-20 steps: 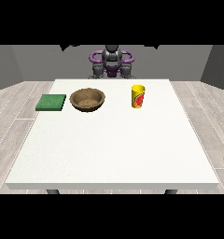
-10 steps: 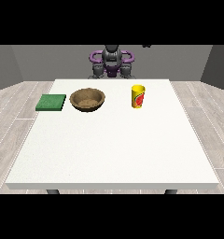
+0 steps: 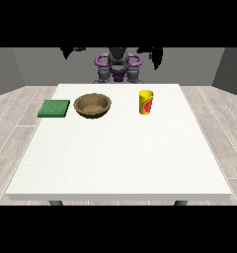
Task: Pick the cup and pour the ball into the bowl, then pick the bowl and place it on the pad
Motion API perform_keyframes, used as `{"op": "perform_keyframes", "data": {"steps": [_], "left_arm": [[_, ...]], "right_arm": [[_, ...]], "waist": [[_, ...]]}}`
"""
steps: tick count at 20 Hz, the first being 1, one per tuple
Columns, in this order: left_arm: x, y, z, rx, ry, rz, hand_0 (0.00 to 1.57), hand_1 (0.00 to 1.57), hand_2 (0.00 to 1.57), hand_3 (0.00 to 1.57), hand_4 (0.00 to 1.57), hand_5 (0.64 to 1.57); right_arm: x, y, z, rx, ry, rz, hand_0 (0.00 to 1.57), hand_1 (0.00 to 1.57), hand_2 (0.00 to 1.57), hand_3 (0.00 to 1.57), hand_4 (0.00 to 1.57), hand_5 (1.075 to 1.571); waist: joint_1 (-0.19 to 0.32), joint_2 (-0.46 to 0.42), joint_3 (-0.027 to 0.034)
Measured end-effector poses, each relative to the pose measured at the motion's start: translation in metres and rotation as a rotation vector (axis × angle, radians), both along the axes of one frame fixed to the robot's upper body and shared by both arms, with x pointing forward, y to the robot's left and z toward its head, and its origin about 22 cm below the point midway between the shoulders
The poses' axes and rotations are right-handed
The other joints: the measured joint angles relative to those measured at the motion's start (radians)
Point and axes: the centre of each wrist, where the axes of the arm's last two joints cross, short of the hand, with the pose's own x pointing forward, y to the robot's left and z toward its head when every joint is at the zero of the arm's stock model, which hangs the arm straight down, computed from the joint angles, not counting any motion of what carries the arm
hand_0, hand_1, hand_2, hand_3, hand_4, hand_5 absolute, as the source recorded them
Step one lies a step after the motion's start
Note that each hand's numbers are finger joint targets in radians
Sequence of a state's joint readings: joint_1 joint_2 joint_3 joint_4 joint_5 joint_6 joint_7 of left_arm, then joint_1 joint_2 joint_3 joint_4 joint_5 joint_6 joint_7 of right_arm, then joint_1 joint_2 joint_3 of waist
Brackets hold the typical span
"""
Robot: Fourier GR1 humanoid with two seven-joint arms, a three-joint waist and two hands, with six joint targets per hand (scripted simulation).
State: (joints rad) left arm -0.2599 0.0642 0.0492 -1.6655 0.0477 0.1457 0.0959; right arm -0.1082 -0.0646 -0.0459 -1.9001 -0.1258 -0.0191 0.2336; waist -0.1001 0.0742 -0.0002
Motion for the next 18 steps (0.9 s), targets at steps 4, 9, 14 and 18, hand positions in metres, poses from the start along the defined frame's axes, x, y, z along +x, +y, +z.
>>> {"op": "perform_keyframes", "data": {"steps": [4,9,14,18], "left_arm": [[0.009,0.014,-0.016,0.039,-0.065,0.016,0.0,0.0,0.0,0.0,0.48,1.483],[0.018,0.029,-0.047,0.064,-0.077,0.01,0.0,0.0,0.0,0.0,0.19,1.472],[0.028,0.036,-0.079,0.073,-0.028,-0.003,0.0,0.0,0.0,0.0,0.02,1.441],[0.037,0.038,-0.097,0.081,-0.016,-0.005,0.0,0.0,0.0,0.0,0.17,1.422]], "right_arm": [[0.003,-0.009,-0.011,0.006,-0.059,0.011,0.0,0.0,0.0,0.0,0.68,1.548],[0.008,-0.028,-0.015,0.0,-0.108,0.009,0.0,0.0,0.0,0.0,0.68,1.559],[0.011,-0.044,-0.023,-0.004,-0.086,-0.001,0.0,0.0,0.0,0.0,0.66,1.56],[0.017,-0.055,-0.026,-0.004,-0.082,-0.007,0.0,0.0,0.0,0.0,0.67,1.562]], "waist": [[-0.01,0.088,0.0],[-0.023,0.147,0.0],[-0.023,0.129,-0.0002],[-0.025,0.131,0.0001]]}}
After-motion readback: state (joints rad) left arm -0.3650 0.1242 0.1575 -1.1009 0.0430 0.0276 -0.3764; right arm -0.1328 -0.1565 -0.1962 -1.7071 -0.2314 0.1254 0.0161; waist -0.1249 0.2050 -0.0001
